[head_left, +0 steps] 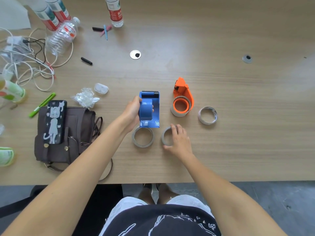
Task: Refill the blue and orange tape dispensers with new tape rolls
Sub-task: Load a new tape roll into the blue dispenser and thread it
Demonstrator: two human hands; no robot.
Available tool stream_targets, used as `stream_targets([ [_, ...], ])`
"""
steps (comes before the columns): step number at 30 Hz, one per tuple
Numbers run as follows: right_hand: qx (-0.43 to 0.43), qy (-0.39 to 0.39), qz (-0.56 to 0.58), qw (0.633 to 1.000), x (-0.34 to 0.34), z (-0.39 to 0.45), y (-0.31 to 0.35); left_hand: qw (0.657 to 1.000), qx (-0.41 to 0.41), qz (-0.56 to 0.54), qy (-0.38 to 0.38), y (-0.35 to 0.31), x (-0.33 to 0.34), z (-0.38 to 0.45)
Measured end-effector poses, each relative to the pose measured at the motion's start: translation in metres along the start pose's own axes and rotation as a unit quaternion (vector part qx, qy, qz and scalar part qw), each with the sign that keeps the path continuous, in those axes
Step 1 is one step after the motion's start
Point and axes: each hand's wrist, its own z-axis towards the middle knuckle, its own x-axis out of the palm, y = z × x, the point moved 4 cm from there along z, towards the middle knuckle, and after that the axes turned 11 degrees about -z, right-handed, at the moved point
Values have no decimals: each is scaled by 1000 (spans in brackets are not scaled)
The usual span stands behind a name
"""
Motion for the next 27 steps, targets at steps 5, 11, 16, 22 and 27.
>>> stream_targets([
  [5, 34, -56, 221, 973, -25, 0, -6, 1000, -3, 1, -2, -3, -1, -4],
  [11, 40, -143, 464, 873, -103, -6, 5, 1000, -1, 18, 14, -3, 11, -11],
  [16, -33, -31, 497, 867, -133, 6, 48, 998, -5, 66, 24, 1, 24, -21],
  [22, -80, 67, 495, 863, -134, 4, 50, 996, 23, 76, 42, 2, 21, -25],
  [27, -71, 113, 502, 854, -122, -3, 48, 993, 41, 94, 53, 7, 18, -32],
])
